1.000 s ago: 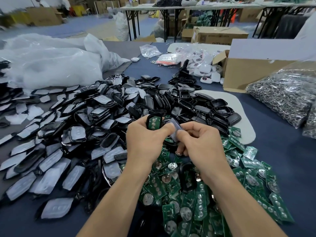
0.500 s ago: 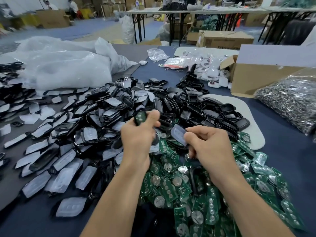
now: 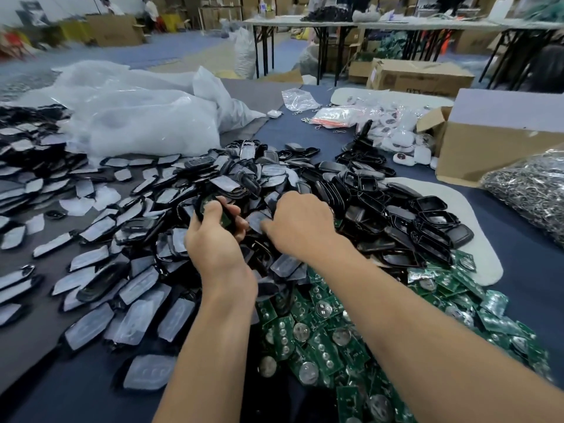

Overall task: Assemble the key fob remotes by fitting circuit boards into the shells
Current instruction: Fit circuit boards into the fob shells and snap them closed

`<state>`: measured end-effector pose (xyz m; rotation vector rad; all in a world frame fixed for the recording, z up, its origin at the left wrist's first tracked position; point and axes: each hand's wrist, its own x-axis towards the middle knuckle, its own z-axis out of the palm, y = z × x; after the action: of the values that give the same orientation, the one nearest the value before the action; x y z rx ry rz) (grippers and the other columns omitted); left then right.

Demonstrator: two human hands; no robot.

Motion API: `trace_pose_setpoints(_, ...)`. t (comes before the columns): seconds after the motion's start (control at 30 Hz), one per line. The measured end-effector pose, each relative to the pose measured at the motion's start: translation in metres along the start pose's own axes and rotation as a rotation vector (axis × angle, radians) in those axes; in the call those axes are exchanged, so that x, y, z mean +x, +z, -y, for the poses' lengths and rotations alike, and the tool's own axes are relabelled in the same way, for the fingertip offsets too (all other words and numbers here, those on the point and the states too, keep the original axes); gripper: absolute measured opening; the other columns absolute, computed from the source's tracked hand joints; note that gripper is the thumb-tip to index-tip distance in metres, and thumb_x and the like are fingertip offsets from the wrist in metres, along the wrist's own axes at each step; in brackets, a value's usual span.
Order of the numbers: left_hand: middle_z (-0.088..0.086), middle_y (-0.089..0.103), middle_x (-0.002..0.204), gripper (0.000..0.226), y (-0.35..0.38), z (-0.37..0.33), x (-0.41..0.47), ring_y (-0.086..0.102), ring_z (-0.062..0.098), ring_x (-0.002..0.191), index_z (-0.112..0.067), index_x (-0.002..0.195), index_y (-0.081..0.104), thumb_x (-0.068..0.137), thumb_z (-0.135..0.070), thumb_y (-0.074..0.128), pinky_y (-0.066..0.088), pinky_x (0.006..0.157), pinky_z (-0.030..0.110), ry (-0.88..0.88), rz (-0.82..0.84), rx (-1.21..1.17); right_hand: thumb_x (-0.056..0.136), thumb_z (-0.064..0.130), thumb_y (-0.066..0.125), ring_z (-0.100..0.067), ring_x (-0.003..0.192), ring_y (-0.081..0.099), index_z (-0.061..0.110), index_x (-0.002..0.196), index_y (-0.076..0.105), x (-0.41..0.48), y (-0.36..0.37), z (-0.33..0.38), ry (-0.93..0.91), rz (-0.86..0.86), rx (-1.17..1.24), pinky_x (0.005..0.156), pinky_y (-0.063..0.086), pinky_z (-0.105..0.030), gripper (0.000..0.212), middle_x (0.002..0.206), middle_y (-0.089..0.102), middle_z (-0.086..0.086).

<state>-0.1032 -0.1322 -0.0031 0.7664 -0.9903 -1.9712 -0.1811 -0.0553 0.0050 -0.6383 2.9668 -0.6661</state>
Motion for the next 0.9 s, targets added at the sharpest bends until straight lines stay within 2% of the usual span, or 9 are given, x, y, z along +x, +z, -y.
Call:
trace_pose_setpoints(0.1, -0.008, 0.066, 0.062, 0.024, 0.001, 0.0, 0.001, 0.056, 0.008, 0.051, -0.014, 0.087, 0.065, 0.107, -0.013, 0.052, 0.045, 0.051, 0.019, 0.003, 0.023, -0.004, 0.086, 0.029, 0.071, -0.031, 0.094, 0.065, 0.021, 0.085, 0.062, -0.001, 0.005, 0.001, 0.035, -0.076, 0.076, 0.074, 0.036, -0.032, 0.012, 0.077, 0.058, 0.001)
trace_pose_setpoints(0.2, -0.008, 0.067, 0.065, 0.022, 0.005, 0.006, -0.004, 0.058, 0.007, 0.055, -0.015, 0.089, 0.065, 0.107, -0.013, 0.051, 0.045, 0.051, 0.017, 0.068, 0.112, 0.091, 0.084, 0.027, 0.072, -0.022, 0.074, 0.067, 0.023, 0.081, 0.07, -0.013, -0.007, -0.014, 0.103, -0.092, 0.364, 0.067, 0.047, -0.029, 0.005, 0.074, 0.069, 0.004)
trace_pose_setpoints(0.27, -0.007, 0.069, 0.07, 0.023, 0.007, 0.013, -0.01, 0.061, 0.007, 0.061, -0.02, 0.089, 0.067, 0.106, -0.015, 0.052, 0.049, 0.056, 0.018, 0.127, 0.202, 0.2, 0.084, 0.017, 0.076, -0.019, 0.056, 0.065, 0.017, 0.074, 0.069, -0.031, -0.02, -0.032, 0.117, -0.039, 0.675, 0.057, 0.049, -0.027, 0.012, 0.064, 0.07, -0.001)
trace_pose_setpoints(0.37, -0.008, 0.073, 0.08, 0.023, 0.012, 0.026, -0.023, 0.065, 0.007, 0.073, -0.033, 0.083, 0.069, 0.098, -0.025, 0.054, 0.053, 0.073, 0.028, 0.211, 0.396, 0.42, 0.084, 0.001, 0.075, -0.019, 0.046, 0.058, 0.011, 0.079, 0.074, -0.072, -0.042, -0.067, 0.168, 0.061, 1.004, 0.043, 0.042, -0.02, 0.011, 0.067, 0.072, -0.014)
trace_pose_setpoints(0.5, -0.011, 0.069, 0.079, 0.017, 0.019, 0.038, -0.044, 0.062, 0.007, 0.072, -0.035, 0.086, 0.069, 0.086, -0.025, 0.055, 0.052, 0.076, 0.037, 0.109, 0.675, 0.572, 0.084, -0.006, 0.074, -0.012, 0.04, 0.048, 0.015, 0.079, 0.081, -0.113, -0.058, -0.102, 0.237, 0.039, 1.139, 0.04, 0.037, -0.016, 0.023, 0.064, 0.07, -0.012)
trace_pose_setpoints(0.6, -0.01, 0.066, 0.077, 0.023, 0.022, 0.044, -0.058, 0.059, 0.004, 0.069, -0.032, 0.091, 0.075, 0.08, -0.024, 0.057, 0.053, 0.065, 0.021, 0.017, 0.827, 0.562, 0.083, -0.007, 0.074, -0.011, 0.041, 0.046, 0.018, 0.076, 0.083, -0.123, -0.059, -0.114, 0.292, 0.048, 1.228, 0.04, 0.038, -0.017, 0.028, 0.065, 0.069, -0.012)
trace_pose_setpoints(0.7, -0.006, 0.062, 0.073, 0.025, 0.023, 0.046, -0.063, 0.055, 0.007, 0.062, -0.032, 0.1, 0.077, 0.081, -0.024, 0.063, 0.047, 0.057, 0.018, -0.035, 0.932, 0.542, 0.084, -0.008, 0.073, -0.01, 0.041, 0.046, 0.018, 0.076, 0.083, -0.126, -0.057, -0.12, 0.293, 0.032, 1.237, 0.041, 0.038, -0.018, 0.029, 0.065, 0.07, -0.01)
trace_pose_setpoints(0.83, -0.002, 0.062, 0.068, 0.019, 0.026, 0.048, -0.065, 0.051, 0.009, 0.054, -0.028, 0.09, 0.078, 0.087, -0.009, 0.074, 0.044, 0.052, 0.017, -0.023, 0.881, 0.609, 0.086, -0.003, 0.073, -0.011, 0.044, 0.047, 0.013, 0.086, 0.083, -0.131, -0.052, -0.126, 0.254, -0.016, 1.2, 0.043, 0.039, -0.017, 0.019, 0.068, 0.072, -0.008)
trace_pose_setpoints(0.9, -0.001, 0.063, 0.069, 0.025, 0.027, 0.049, -0.067, 0.05, 0.008, 0.052, -0.026, 0.084, 0.079, 0.089, -0.002, 0.073, 0.043, 0.05, 0.017, -0.089, 0.81, 0.58, 0.086, 0.004, 0.076, -0.012, 0.051, 0.056, 0.015, 0.096, 0.083, -0.131, -0.054, -0.129, 0.219, 0.006, 1.339, 0.047, 0.044, -0.018, 0.017, 0.073, 0.073, -0.008)
